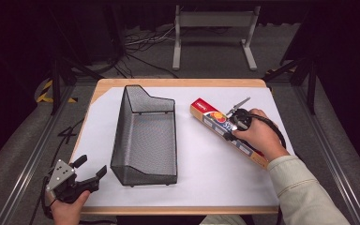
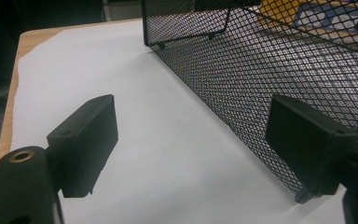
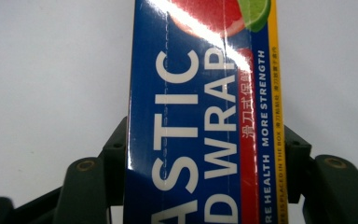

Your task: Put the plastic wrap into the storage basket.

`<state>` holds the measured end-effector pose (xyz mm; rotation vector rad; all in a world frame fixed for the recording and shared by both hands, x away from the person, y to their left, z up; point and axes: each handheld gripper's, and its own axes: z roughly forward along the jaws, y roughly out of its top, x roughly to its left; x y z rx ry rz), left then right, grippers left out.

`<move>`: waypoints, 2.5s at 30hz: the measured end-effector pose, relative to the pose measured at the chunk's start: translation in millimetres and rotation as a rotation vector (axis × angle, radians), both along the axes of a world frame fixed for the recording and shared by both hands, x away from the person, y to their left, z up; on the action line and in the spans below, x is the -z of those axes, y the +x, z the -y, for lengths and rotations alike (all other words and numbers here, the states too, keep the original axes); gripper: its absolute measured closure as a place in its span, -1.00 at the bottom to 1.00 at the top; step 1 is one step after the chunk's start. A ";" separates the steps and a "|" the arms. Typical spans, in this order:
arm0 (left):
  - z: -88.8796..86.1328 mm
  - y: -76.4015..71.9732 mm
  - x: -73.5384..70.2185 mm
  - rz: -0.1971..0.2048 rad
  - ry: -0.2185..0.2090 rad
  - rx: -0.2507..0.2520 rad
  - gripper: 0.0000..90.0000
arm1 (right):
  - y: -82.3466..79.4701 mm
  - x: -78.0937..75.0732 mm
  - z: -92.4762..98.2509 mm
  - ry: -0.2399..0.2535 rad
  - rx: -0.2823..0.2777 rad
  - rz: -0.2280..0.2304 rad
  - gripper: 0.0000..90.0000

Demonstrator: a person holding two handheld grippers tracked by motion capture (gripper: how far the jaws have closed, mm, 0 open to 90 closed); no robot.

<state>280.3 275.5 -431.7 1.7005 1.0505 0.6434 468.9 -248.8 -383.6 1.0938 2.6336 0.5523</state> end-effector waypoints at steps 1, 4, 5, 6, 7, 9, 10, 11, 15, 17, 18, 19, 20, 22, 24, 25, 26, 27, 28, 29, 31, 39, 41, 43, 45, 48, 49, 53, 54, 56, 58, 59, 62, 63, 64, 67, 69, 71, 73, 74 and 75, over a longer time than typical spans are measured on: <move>0.0 0.0 -0.1 0.000 0.000 -0.001 -0.61 | -0.6 -2.3 -0.4 0.004 0.002 0.002 -0.10; 0.1 -0.1 -0.1 0.000 0.000 -0.002 -0.61 | -3.8 -12.0 -2.4 0.030 0.008 0.015 -0.10; 0.1 -0.1 -0.1 0.000 0.000 -0.002 -0.61 | -4.6 -14.4 -3.1 0.033 0.010 0.017 -0.10; 0.1 -0.1 -0.1 -0.001 0.001 -0.002 -0.61 | -4.6 -14.4 -3.1 0.033 0.010 0.017 -0.10; 0.2 -0.1 -0.1 -0.001 0.001 -0.002 -0.61 | -6.1 -17.9 -4.2 0.035 0.011 0.026 -0.10; 0.1 -0.2 -0.1 -0.001 0.002 -0.003 -0.61 | -8.2 -23.3 -6.0 0.044 0.010 0.041 -0.10; 0.1 -0.1 -0.1 -0.002 0.001 -0.003 -0.61 | -9.4 -26.8 -7.2 0.051 0.012 0.048 -0.10; 0.1 -0.1 0.0 -0.002 0.001 -0.003 -0.61 | -10.5 -29.6 -8.2 0.057 0.013 0.050 -0.10; 0.1 -0.1 0.2 -0.005 -0.003 -0.005 -0.61 | -14.6 -40.5 -12.9 0.072 0.016 0.066 -0.10; -0.2 -0.1 0.1 -0.003 -0.001 -0.004 -0.61 | -16.7 -45.4 -15.4 0.084 0.018 0.069 -0.10; -0.2 -0.1 0.1 -0.003 -0.002 -0.004 -0.61 | -17.3 -47.3 -16.2 0.085 0.018 0.069 -0.10; -0.2 -0.1 0.1 -0.003 -0.001 -0.004 -0.61 | -18.7 -49.7 -17.9 0.092 0.024 0.069 -0.10; -0.2 -0.1 0.1 -0.003 -0.001 -0.005 -0.61 | -20.4 -52.4 -19.9 0.096 0.027 0.071 -0.10; 0.0 -0.2 0.2 -0.004 -0.003 -0.005 -0.61 | -22.4 -55.7 -22.6 0.099 0.030 0.079 -0.10; 0.1 -0.2 0.3 -0.005 -0.005 -0.005 -0.61 | -24.5 -60.4 -25.8 0.102 0.031 0.081 -0.10; 0.1 -0.1 0.4 -0.006 -0.005 -0.005 -0.61 | -25.4 -63.0 -27.4 0.101 0.029 0.086 -0.10; 0.1 -0.1 0.4 -0.006 -0.005 -0.005 -0.61 | -26.4 -65.6 -29.3 0.105 0.030 0.087 -0.10; 0.1 0.0 0.5 -0.007 -0.004 -0.005 -0.61 | -27.1 -67.7 -30.8 0.107 0.032 0.090 -0.10; 0.1 0.1 0.5 -0.007 -0.004 -0.005 -0.61 | -27.6 -69.6 -32.1 0.112 0.032 0.094 -0.10; 0.1 0.1 0.5 -0.007 -0.003 -0.005 -0.61 | -28.3 -71.5 -34.0 0.120 0.040 0.096 -0.10; 0.1 0.1 0.5 -0.007 -0.004 -0.005 -0.61 | -29.6 -75.0 -37.8 0.128 0.043 0.103 -0.10; -1.1 -0.2 0.1 -0.005 -0.009 -0.011 -0.62 | -39.5 -86.3 -60.6 0.161 0.083 0.095 -0.09; -1.3 -0.2 0.0 -0.006 -0.008 -0.012 -0.62 | -42.2 -88.8 -67.5 0.176 0.094 0.086 -0.09; -1.4 -0.3 0.0 -0.007 -0.008 -0.012 -0.62 | -44.5 -90.9 -73.5 0.192 0.104 0.075 -0.09; -1.1 -0.1 0.2 -0.006 -0.009 -0.010 -0.62 | -46.8 -92.9 -80.8 0.217 0.119 0.064 -0.09; -1.1 0.0 0.3 -0.006 -0.008 -0.010 -0.62 | -49.3 -94.6 -90.4 0.231 0.139 0.058 -0.09; -1.1 -0.1 0.3 -0.006 -0.006 -0.009 -0.62 | -49.9 -95.1 -93.9 0.233 0.146 0.051 -0.09; -1.8 -0.3 -0.2 -0.003 -0.004 -0.010 -0.62 | -51.5 -96.6 -109.4 0.226 0.179 0.011 -0.09; -1.8 -0.3 -0.2 -0.003 -0.004 -0.010 -0.62 | -51.5 -96.6 -109.4 0.226 0.179 0.011 -0.09; -1.9 -0.3 -0.2 -0.003 -0.004 -0.008 -0.62 | -51.8 -97.5 -116.4 0.226 0.189 0.009 -0.09; -1.9 -0.2 -0.1 -0.004 -0.004 -0.008 -0.62 | -52.2 -98.7 -121.7 0.222 0.183 0.012 -0.09; -1.9 -0.2 -0.1 -0.003 -0.004 -0.007 -0.62 | -52.5 -99.3 -125.3 0.225 0.178 0.016 -0.09; -2.0 -0.1 0.2 -0.005 -0.004 -0.008 -0.62 | -52.8 -101.0 -133.6 0.227 0.186 0.019 -0.09; -2.1 0.0 0.1 -0.004 -0.004 -0.009 -0.62 | -52.8 -101.3 -135.5 0.228 0.189 0.018 -0.09; -2.1 0.0 0.0 -0.004 -0.003 -0.009 -0.62 | -52.6 -101.6 -139.1 0.232 0.201 0.015 -0.10; -1.6 -0.3 -0.3 0.000 -0.001 -0.011 -0.62 | -52.2 -101.1 -145.7 0.245 0.225 0.003 -0.10; -1.6 -0.4 -0.6 0.003 0.000 -0.013 -0.61 | -51.6 -99.8 -149.6 0.261 0.229 -0.007 -0.10; -1.7 -0.3 -0.4 0.001 -0.001 -0.013 -0.61 | -51.6 -98.4 -153.3 0.265 0.228 -0.014 -0.10; -1.9 -0.1 -0.2 -0.003 0.000 -0.013 -0.61 | -51.4 -96.1 -157.5 0.264 0.217 -0.013 -0.10; -1.9 0.0 -0.2 -0.003 -0.001 -0.014 -0.61 | -51.5 -94.8 -161.1 0.262 0.221 -0.015 -0.10; -1.9 0.0 -0.3 -0.002 0.000 -0.014 -0.61 | -51.7 -93.9 -163.7 0.262 0.227 -0.013 -0.10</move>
